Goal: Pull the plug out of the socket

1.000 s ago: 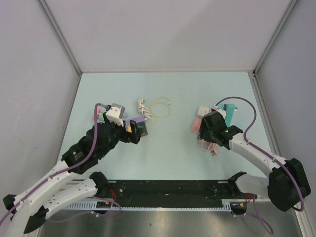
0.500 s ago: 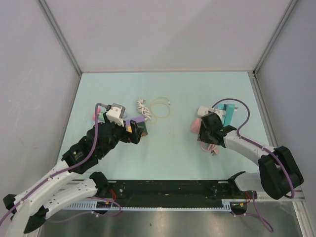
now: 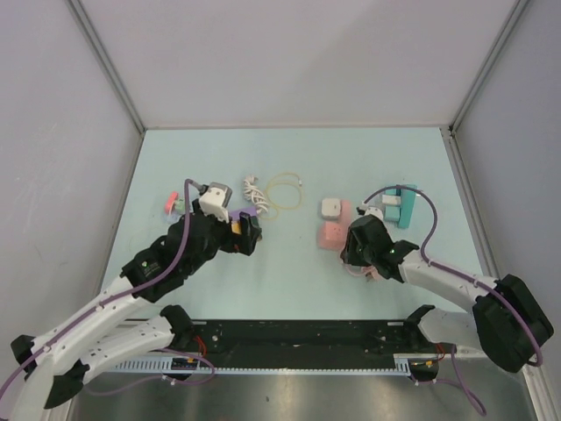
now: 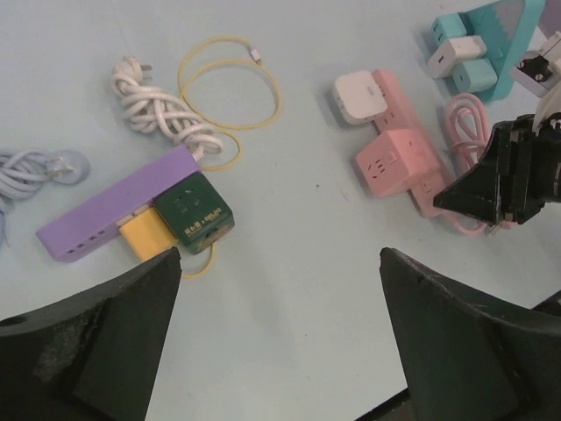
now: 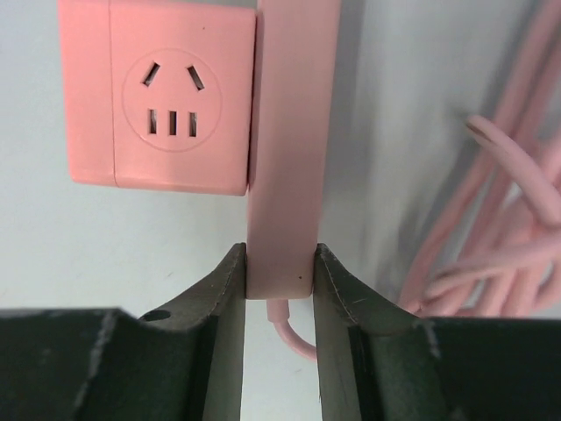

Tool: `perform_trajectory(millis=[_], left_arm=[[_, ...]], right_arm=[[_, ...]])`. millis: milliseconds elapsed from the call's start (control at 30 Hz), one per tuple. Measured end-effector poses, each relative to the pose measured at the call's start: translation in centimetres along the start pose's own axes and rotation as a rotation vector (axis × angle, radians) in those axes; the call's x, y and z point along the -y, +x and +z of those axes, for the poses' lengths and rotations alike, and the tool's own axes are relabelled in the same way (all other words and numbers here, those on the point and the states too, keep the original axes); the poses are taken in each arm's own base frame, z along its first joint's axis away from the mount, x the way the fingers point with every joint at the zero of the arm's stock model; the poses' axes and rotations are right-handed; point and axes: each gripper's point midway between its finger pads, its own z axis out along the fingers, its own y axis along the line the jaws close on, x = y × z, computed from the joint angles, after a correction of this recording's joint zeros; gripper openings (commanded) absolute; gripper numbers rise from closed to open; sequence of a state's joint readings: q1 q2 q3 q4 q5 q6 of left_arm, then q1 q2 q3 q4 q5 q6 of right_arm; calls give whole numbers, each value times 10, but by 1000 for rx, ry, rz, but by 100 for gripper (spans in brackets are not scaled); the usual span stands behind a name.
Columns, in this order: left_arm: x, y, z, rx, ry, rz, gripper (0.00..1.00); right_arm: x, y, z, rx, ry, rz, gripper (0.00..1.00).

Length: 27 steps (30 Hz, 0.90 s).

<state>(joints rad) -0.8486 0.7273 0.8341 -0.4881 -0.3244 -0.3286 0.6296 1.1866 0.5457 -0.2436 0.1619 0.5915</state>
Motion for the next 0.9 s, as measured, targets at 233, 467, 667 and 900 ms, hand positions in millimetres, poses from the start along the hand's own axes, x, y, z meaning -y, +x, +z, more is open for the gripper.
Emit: perform_trajectory(millis=[233, 467, 667, 900], left_arm=[[26, 26, 19, -130, 71, -113, 98], [49, 70, 51, -320, 94, -202, 97], [68, 92, 78, -399, 110, -295, 96], [98, 130, 108, -496, 123, -291, 94]], right_arm=[[-47, 31, -19, 8, -208, -37, 10], [-49, 54, -20, 31, -334, 67, 9], [-52, 56, -20, 71, -401, 161, 9], [-56, 63, -23, 78, -448, 196, 8]])
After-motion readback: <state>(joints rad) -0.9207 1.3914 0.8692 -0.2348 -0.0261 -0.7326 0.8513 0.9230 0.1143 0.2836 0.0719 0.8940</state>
